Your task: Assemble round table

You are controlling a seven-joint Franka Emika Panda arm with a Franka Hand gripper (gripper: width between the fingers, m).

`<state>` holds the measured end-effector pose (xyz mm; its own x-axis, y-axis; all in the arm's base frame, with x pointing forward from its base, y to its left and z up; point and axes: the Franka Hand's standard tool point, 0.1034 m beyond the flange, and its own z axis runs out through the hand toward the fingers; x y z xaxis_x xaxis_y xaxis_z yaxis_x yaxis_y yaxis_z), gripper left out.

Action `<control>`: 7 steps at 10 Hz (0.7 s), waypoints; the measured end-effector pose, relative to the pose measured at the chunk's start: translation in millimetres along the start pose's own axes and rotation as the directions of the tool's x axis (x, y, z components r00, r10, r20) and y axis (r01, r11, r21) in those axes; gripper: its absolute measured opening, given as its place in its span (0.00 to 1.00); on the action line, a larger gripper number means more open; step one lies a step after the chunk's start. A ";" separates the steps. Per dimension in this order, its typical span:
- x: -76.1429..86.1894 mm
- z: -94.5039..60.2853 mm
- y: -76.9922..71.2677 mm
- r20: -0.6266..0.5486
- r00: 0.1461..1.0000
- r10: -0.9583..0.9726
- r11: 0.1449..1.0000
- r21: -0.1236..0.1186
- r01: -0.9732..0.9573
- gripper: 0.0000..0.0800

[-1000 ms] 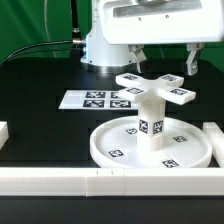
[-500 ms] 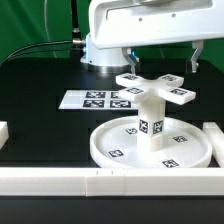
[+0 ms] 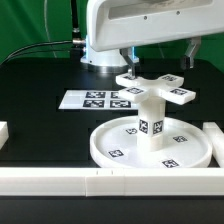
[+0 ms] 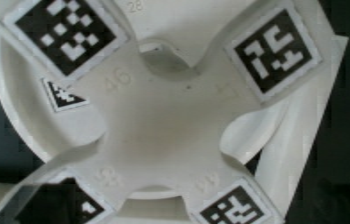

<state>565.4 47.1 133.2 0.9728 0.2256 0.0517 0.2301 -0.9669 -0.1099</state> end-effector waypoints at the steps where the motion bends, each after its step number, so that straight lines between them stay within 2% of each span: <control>1: -0.1 0.0 0.5 0.000 0.998 -0.070 0.998 0.000 0.070 0.81; 2: 0.3 0.2 2.5 0.001 0.979 -0.204 0.979 -0.011 0.204 0.81; 3: 1.9 0.1 5.1 0.004 0.928 -0.373 0.927 -0.029 0.373 0.81; 4: 2.0 0.1 4.4 0.017 0.880 -0.474 0.880 -0.036 0.474 0.81; 7: 0.6 1.9 3.4 0.055 0.688 -0.724 0.688 -0.019 0.725 0.81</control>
Offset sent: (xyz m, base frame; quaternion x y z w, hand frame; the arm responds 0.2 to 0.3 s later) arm 0.0051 0.0025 0.0033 -0.0271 -0.0188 -0.3430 0.9388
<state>566.8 44.2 131.0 0.5042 0.8615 0.0604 0.8635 -0.5040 -0.0193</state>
